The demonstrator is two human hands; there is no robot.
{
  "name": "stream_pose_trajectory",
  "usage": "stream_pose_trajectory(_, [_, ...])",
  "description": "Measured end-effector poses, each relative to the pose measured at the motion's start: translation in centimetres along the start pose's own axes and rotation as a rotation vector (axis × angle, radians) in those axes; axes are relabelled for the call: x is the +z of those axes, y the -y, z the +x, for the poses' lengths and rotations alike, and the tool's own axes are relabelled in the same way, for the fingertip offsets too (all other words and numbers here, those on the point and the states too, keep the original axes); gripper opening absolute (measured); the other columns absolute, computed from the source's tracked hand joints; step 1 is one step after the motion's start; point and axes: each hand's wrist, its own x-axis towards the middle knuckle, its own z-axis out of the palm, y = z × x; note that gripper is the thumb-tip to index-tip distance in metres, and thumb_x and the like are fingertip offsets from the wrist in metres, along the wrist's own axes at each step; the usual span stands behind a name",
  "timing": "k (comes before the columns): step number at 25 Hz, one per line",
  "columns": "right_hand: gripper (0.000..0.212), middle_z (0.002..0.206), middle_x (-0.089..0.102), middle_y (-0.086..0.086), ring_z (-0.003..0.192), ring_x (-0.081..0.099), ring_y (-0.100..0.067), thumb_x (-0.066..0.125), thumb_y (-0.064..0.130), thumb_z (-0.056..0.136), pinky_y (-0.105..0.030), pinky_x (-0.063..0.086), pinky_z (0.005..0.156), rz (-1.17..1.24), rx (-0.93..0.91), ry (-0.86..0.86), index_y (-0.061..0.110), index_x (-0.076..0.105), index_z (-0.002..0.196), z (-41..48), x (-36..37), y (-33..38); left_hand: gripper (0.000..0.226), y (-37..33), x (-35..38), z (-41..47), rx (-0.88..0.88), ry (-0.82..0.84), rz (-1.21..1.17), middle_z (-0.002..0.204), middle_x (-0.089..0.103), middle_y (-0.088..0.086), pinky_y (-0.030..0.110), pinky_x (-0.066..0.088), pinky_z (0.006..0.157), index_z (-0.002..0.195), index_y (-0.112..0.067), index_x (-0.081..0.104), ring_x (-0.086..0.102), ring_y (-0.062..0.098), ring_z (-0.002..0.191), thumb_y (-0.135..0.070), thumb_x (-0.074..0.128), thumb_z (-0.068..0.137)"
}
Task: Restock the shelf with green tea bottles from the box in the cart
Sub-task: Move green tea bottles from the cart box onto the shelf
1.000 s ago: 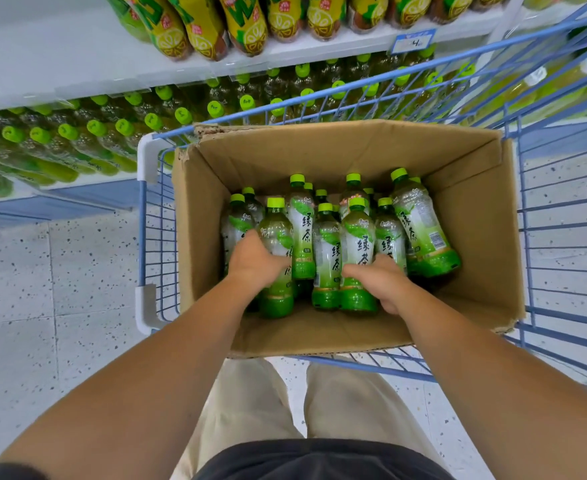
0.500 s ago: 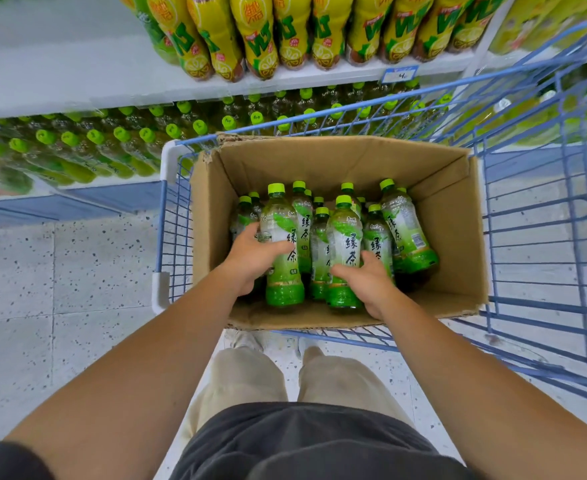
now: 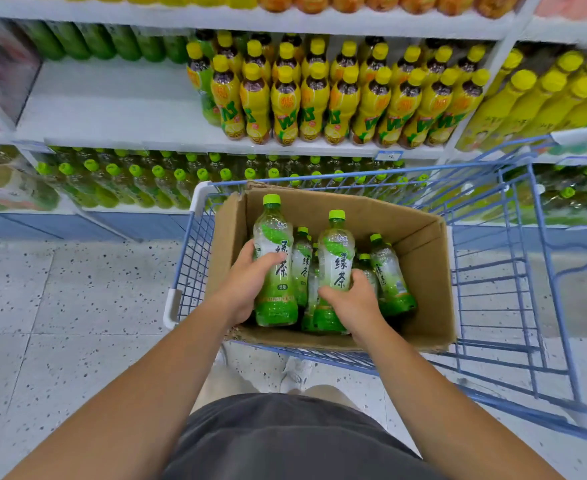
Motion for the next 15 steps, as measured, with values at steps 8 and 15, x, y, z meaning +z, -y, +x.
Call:
stream_pose_trajectory(8, [0.04,0.09,0.071,0.011,0.074,0.068,-0.007,0.076,0.031,0.072,-0.029,0.054,0.058,-0.135,-0.179,0.091,0.035,0.056,0.106,-2.8,6.3,6.5,0.084,-5.0,-6.6,-5.0,0.129,-0.152,0.03,0.119,0.071,0.0,0.046,0.062,0.077,0.134,-0.034,0.049,0.073,0.02,0.1,-0.044,0.087,0.06])
stream_pose_trajectory(15, [0.039,0.095,0.072,0.012,0.076,0.068,-0.001,0.08,0.028,0.075,-0.023,0.05,0.06,-0.181,-0.33,0.17,0.032,0.059,0.107,-6.2,16.3,11.8,0.081,-8.9,-16.8,-10.1,0.305,-0.258,0.002,0.111,0.073,-0.004,0.044,0.061,0.073,0.134,-0.039,0.05,0.073,0.021,0.097,-0.035,0.089,0.063])
